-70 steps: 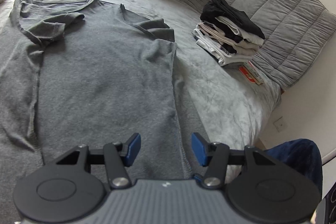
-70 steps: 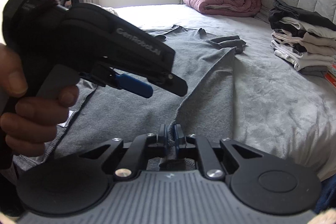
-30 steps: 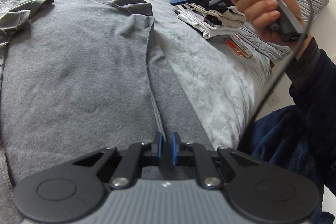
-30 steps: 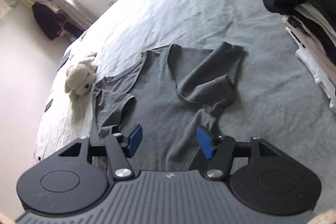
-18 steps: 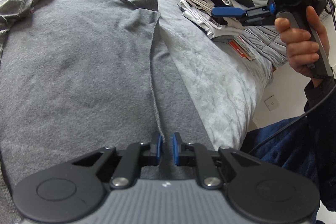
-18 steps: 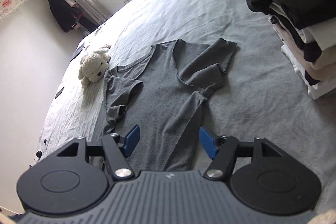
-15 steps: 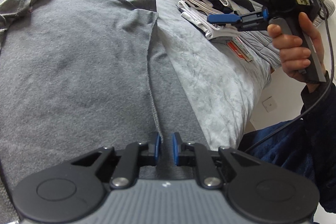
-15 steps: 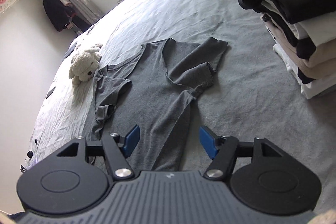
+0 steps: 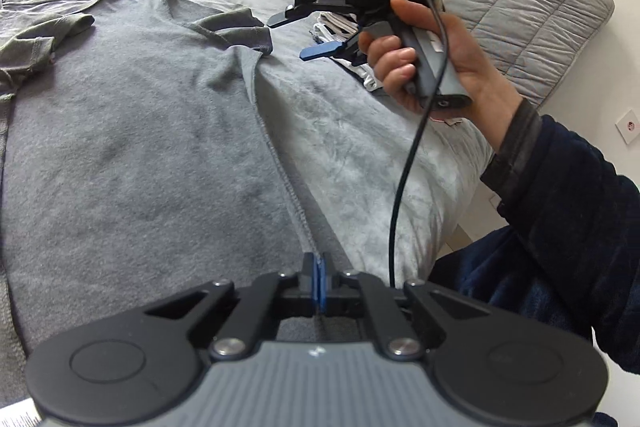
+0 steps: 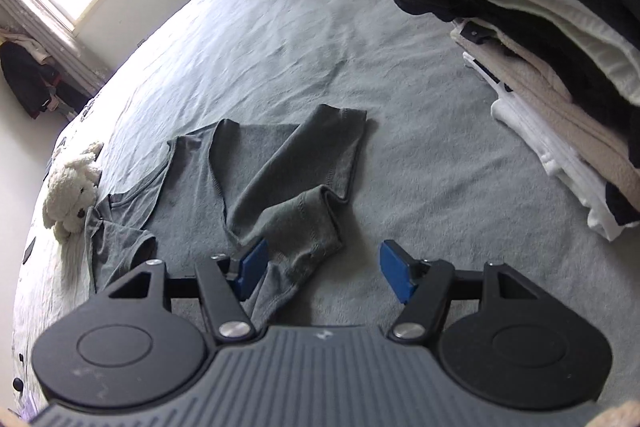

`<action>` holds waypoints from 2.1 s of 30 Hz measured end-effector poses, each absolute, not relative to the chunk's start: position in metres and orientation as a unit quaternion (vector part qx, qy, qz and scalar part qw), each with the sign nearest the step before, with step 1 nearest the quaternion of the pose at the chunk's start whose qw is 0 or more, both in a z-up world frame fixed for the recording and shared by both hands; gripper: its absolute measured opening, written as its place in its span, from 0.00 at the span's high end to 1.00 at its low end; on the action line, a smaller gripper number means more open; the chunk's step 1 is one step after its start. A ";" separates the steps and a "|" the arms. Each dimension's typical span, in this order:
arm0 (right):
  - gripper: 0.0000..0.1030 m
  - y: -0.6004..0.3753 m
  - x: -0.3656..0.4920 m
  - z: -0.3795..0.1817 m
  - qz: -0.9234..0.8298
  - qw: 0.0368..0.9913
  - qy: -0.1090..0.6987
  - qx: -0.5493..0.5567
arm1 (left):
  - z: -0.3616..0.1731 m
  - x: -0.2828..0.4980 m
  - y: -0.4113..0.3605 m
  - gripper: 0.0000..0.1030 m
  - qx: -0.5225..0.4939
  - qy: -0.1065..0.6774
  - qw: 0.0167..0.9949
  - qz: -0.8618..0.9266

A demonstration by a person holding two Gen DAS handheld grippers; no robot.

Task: Fold clothes

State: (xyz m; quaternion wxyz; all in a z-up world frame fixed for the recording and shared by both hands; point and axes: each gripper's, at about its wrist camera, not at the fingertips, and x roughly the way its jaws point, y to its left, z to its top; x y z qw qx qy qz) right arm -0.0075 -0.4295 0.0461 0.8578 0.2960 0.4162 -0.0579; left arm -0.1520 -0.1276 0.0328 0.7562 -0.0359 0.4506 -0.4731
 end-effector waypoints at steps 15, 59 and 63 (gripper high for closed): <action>0.35 -0.431 0.061 0.024 -0.132 0.884 0.367 0.257 | 0.024 -0.148 -0.128 0.99 -0.021 0.471 0.756 -0.455; 0.93 -0.379 0.060 0.086 -0.148 0.940 0.293 0.095 | 0.036 -0.167 -0.105 0.99 -0.018 0.439 0.766 -0.469; 0.93 -0.357 0.060 0.099 -0.133 0.948 0.283 0.066 | 0.037 -0.166 -0.099 0.99 -0.022 0.439 0.769 -0.464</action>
